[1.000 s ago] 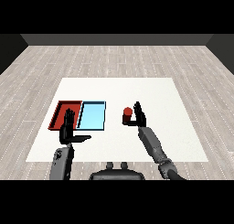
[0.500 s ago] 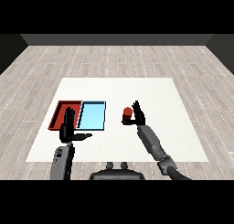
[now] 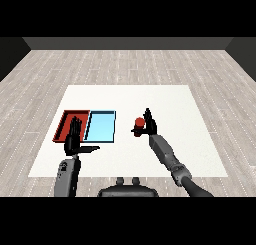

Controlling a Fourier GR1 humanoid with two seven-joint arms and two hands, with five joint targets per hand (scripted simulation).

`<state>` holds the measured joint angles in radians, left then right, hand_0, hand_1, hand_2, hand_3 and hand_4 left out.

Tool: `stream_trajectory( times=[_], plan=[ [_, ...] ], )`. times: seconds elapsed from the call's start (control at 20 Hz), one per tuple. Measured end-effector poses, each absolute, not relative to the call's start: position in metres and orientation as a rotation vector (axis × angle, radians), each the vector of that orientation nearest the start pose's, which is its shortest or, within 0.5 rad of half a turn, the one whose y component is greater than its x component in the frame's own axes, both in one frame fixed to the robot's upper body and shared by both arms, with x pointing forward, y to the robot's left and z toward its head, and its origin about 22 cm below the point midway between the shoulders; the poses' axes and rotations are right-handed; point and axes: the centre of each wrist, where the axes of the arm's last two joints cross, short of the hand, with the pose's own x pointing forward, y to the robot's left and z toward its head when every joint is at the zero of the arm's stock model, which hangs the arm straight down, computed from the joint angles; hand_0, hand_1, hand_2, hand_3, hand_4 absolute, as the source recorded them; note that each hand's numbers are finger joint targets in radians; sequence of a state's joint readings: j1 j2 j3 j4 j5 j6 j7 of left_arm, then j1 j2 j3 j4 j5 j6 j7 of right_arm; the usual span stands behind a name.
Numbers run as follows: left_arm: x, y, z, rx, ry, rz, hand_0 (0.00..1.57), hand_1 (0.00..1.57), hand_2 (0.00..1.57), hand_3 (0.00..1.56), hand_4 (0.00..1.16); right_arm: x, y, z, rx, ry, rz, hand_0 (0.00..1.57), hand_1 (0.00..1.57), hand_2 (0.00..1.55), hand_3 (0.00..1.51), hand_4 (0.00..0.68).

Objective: Pick the red can and put it in the red box

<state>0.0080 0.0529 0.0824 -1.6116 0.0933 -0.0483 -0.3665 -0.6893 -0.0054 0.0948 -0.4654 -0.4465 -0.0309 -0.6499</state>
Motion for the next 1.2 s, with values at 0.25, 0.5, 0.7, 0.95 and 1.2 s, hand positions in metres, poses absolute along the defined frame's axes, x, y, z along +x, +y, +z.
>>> stream_trajectory(
  times=[0.25,0.5,0.7,0.95,1.2],
  plan=[
    [0.239,0.26,0.01,0.028,-1.98,0.061,0.0,0.0,0.0,0.0,0.0,0.361,-0.145,-0.064,0.261,-1.678,-0.112,0.0,0.0,0.0,0.0,0.0],
    [0.236,0.264,0.01,0.028,-1.978,0.061,0.0,0.0,0.0,0.0,0.0,0.362,-0.144,-0.068,0.255,-1.673,-0.103,0.0,0.0,0.0,0.0,0.0],
    [0.234,0.264,0.013,0.022,-1.978,0.062,0.0,0.0,0.0,0.0,0.0,0.365,-0.141,-0.066,0.259,-1.67,-0.094,0.0,0.0,0.0,0.0,0.0],
    [0.235,0.259,0.007,0.013,-1.978,0.061,0.0,0.0,0.0,0.0,0.0,0.362,-0.14,-0.065,0.227,-1.648,-0.104,1.47,1.47,1.47,1.43,0.579],
    [0.232,0.262,0.011,0.018,-1.984,0.055,0.0,0.0,0.0,0.0,0.0,0.367,-0.138,-0.059,0.153,-1.646,-0.076,1.5,1.5,1.46,1.44,0.667]
  ],
)
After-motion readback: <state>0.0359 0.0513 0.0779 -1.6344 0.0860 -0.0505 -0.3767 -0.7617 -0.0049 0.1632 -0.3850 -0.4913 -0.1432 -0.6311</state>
